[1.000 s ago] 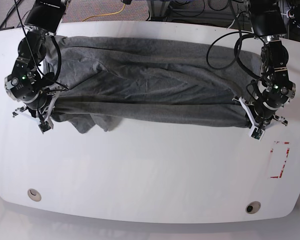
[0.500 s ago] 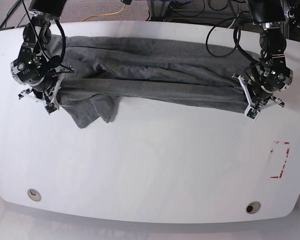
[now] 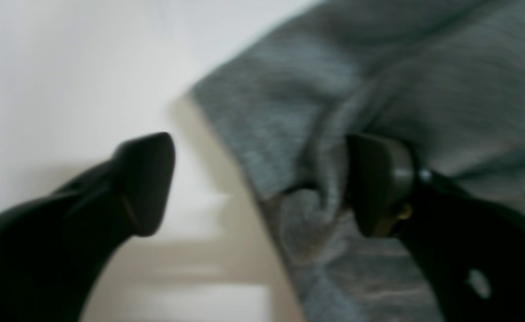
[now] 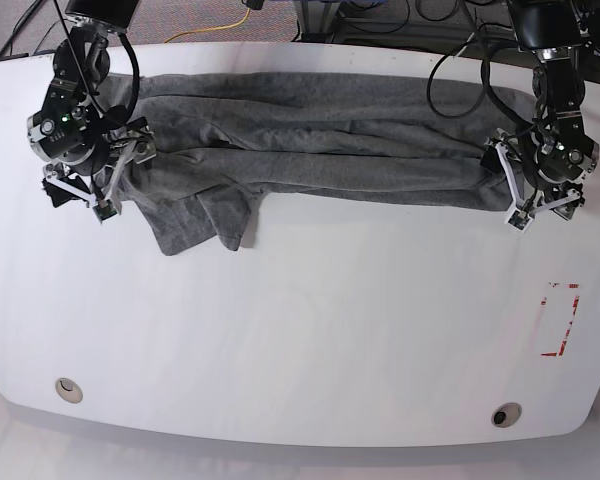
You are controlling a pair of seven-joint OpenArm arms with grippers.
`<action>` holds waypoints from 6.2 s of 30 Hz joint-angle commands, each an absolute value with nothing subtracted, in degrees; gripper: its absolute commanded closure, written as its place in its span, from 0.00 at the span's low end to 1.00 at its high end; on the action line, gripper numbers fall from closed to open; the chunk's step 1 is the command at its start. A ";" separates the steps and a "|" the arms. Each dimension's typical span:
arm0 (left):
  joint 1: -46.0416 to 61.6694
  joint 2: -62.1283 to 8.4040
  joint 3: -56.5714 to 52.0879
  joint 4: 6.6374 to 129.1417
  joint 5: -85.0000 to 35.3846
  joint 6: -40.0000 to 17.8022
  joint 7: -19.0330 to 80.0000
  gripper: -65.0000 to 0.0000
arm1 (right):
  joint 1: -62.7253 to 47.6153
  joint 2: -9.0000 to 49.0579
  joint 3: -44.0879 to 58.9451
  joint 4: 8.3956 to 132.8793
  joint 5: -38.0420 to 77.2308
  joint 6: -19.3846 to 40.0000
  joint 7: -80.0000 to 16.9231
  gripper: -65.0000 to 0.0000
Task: Layout the t-shirt on the table in an organized manner, then fold the t-shirt properly
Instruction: 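Release the folded hem and move both grippers to the shirt's ends, then grasp the shirt end with the right gripper and fold it inward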
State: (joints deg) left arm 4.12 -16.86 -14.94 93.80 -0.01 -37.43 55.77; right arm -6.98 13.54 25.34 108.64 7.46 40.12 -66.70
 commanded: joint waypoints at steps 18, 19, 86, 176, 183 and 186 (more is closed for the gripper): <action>-2.33 -18.51 -15.34 97.10 -0.84 -37.76 54.99 0.15 | 11.47 10.86 25.98 89.45 20.70 40.00 -67.91 0.03; -2.59 -18.51 -15.34 97.36 -0.84 -37.76 54.99 0.15 | 11.74 10.95 25.89 88.48 21.49 40.00 -67.91 0.03; -7.96 -18.33 -15.08 98.15 -0.84 -37.85 53.23 0.15 | 14.99 12.62 21.23 70.29 20.35 40.00 -59.12 0.03; -7.34 -18.42 -13.05 94.02 -0.66 -37.67 53.05 0.15 | -16.84 20.09 17.01 110.02 67.65 40.00 -79.43 0.80; -6.81 -18.42 -13.05 94.02 -0.66 -37.58 53.05 0.15 | -18.07 20.09 17.10 110.20 67.56 40.00 -79.34 0.06; -6.81 -18.42 -13.05 94.02 -0.66 -37.58 53.05 0.15 | -18.59 20.35 17.01 110.29 67.56 40.00 -79.43 0.00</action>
